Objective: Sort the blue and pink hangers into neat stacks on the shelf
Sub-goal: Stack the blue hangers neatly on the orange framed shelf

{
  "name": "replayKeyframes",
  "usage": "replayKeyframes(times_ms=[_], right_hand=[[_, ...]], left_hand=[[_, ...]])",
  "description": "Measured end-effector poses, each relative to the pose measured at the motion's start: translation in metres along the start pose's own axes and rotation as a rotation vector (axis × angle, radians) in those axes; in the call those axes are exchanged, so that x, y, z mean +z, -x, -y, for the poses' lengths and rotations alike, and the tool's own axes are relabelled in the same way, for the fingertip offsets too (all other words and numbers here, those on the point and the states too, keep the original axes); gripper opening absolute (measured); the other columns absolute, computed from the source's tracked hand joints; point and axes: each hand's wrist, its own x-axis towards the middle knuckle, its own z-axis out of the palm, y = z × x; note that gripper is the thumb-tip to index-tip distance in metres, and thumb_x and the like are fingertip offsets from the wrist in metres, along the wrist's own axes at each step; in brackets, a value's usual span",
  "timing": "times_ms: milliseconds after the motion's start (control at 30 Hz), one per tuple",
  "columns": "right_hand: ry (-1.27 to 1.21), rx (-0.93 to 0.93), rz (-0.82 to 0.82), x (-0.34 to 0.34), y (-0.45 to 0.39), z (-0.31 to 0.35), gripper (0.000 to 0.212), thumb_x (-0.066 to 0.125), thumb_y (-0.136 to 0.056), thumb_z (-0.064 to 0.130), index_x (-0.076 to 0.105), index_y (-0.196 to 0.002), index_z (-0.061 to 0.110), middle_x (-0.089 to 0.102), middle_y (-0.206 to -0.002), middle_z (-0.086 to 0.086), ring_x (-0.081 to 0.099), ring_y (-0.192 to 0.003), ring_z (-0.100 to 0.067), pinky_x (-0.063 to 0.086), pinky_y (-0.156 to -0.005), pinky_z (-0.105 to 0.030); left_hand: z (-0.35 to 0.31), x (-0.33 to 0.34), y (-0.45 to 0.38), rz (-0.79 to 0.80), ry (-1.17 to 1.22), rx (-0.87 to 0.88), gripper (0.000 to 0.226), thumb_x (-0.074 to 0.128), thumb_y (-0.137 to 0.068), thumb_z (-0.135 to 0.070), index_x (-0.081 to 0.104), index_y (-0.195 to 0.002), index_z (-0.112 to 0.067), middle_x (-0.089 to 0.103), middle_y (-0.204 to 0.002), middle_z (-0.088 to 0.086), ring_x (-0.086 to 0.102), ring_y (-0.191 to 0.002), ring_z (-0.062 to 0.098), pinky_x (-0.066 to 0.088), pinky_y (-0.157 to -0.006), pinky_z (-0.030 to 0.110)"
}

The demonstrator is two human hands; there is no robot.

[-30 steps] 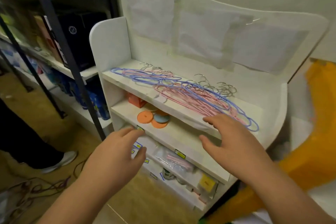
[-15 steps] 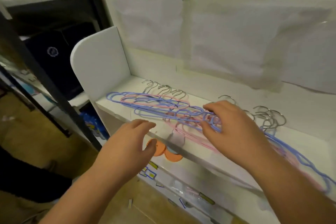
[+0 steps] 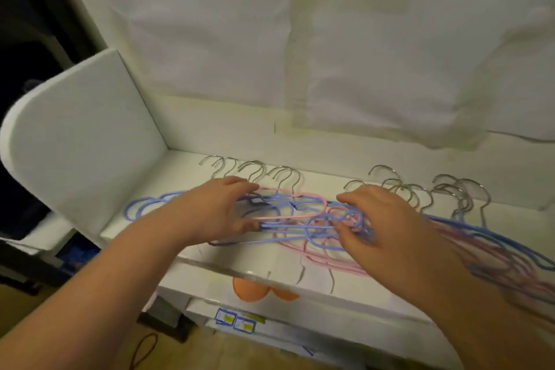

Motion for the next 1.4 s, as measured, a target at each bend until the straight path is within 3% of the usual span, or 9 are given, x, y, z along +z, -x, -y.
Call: replayKeyframes(times_ms=[133,300,500,633,833,933,1000,1133,1400], right_hand=[[0.025,0.068,-0.053,0.004,0.004,0.013,0.034,0.057,-0.087,0.043,0.062,-0.117,0.029,0.061,-0.109,0.013,0.054,-0.099,-0.007,0.037,-0.083,-0.019],[0.085,0.106,-0.016,0.007,0.004,0.020,0.042,0.060,-0.088,0.043,0.057,-0.128,0.029,0.059,-0.118,0.013,0.049,-0.098,-0.003,0.037,-0.079,-0.015],[0.139,0.118,0.015,0.012,-0.001,0.025,0.047,0.058,-0.089,0.048,0.053,-0.132,0.031,0.055,-0.123,0.013,0.050,-0.106,-0.006,0.045,-0.086,-0.020],[0.205,0.078,0.049,0.023,-0.010,0.028,0.053,0.054,-0.087,0.057,0.051,-0.132,0.029,0.055,-0.123,0.010,0.052,-0.109,-0.011,0.040,-0.089,-0.022],[0.208,-0.070,0.200,0.043,-0.049,0.059,0.064,0.051,-0.083,0.066,0.042,-0.137,0.032,0.046,-0.133,0.010,0.042,-0.122,-0.013,0.035,-0.100,-0.029],[0.185,-0.151,0.276,0.065,-0.075,0.082,0.047,0.055,-0.078,0.068,0.049,-0.109,0.033,0.053,-0.114,0.008,0.051,-0.106,-0.015,0.038,-0.080,-0.028],[0.180,-0.193,0.287,0.081,-0.092,0.096,0.045,0.057,-0.076,0.069,0.046,-0.095,0.030,0.052,-0.102,0.005,0.053,-0.096,-0.019,0.039,-0.074,-0.030],[0.242,-0.240,0.346,0.112,-0.119,0.117,0.064,0.059,-0.076,0.068,0.051,-0.120,0.022,0.053,-0.116,-0.002,0.052,-0.106,-0.022,0.038,-0.082,-0.030],[0.263,-0.228,0.517,0.117,-0.143,0.135,0.064,0.065,-0.067,0.068,0.052,-0.110,0.023,0.049,-0.102,-0.002,0.050,-0.094,-0.021,0.041,-0.073,-0.031]], left_hand=[[0.022,-0.001,-0.021,0.130,0.048,0.055,0.119,0.037,-0.041,-0.102,0.043,-0.140,-0.036,0.049,-0.138,-0.011,0.049,-0.122,0.010,0.039,-0.103,0.028],[0.037,-0.007,-0.032,0.147,0.077,0.136,0.083,0.077,-0.060,-0.064,0.051,-0.134,-0.037,0.056,-0.132,-0.015,0.053,-0.116,0.008,0.040,-0.099,0.026],[0.042,-0.014,-0.022,0.028,0.192,0.170,0.074,0.067,-0.059,-0.060,0.056,-0.129,-0.037,0.056,-0.111,-0.027,0.056,-0.106,-0.003,0.043,-0.094,0.019],[0.052,-0.016,-0.013,-0.091,0.208,0.137,0.087,0.058,-0.055,-0.074,0.054,-0.132,-0.035,0.059,-0.118,-0.020,0.057,-0.106,0.002,0.045,-0.097,0.026],[0.061,-0.027,0.025,-0.308,0.198,0.073,0.083,0.062,-0.061,-0.071,0.053,-0.134,-0.034,0.055,-0.124,-0.017,0.053,-0.112,0.004,0.041,-0.092,0.022],[0.062,-0.026,0.044,-0.358,0.201,-0.017,0.082,0.072,-0.064,-0.066,0.051,-0.136,-0.033,0.052,-0.125,-0.018,0.052,-0.110,0.003,0.035,-0.083,0.017],[0.064,-0.024,0.052,-0.376,0.216,-0.043,0.085,0.064,-0.062,-0.072,0.051,-0.136,-0.032,0.052,-0.122,-0.018,0.053,-0.107,0.003,0.038,-0.083,0.018],[0.067,-0.023,0.063,-0.353,0.248,-0.072,0.095,0.048,-0.057,-0.084,0.048,-0.137,-0.034,0.050,-0.121,-0.019,0.053,-0.103,0.004,0.048,-0.086,0.025],[0.072,-0.022,0.074,-0.361,0.287,-0.085,0.091,0.051,-0.059,-0.080,0.050,-0.136,-0.032,0.050,-0.119,-0.020,0.053,-0.105,0.001,0.050,-0.089,0.029]])
